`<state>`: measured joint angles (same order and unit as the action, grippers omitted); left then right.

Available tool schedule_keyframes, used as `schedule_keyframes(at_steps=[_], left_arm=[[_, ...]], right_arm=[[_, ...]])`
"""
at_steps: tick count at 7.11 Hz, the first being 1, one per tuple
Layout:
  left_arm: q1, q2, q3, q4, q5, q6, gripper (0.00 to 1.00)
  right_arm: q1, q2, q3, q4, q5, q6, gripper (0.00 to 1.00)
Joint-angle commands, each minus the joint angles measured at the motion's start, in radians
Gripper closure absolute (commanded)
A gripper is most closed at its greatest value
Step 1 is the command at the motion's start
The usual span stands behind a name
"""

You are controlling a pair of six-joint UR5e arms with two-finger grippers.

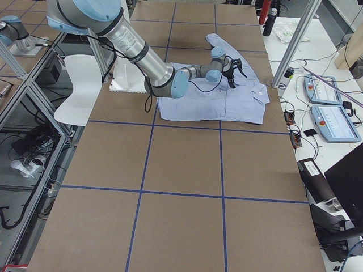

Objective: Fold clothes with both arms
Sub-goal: 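Drag the sleeve across the shirt body toward the other sleeve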

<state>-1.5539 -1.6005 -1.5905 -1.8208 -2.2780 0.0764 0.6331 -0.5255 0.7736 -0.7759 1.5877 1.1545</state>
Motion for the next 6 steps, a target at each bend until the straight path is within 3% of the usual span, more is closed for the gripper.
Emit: schedule_keyframes(at_steps=[1, 6], left_arm=[[0.000, 0.001, 0.003, 0.000, 0.002, 0.005, 0.00], [0.000, 0.007, 0.003, 0.000, 0.002, 0.008, 0.00]], right_arm=[[-0.010, 0.010, -0.013, 0.000, 0.000, -0.001, 0.03], [-0.020, 0.085, -0.058, 0.003, -0.002, -0.004, 0.03]])
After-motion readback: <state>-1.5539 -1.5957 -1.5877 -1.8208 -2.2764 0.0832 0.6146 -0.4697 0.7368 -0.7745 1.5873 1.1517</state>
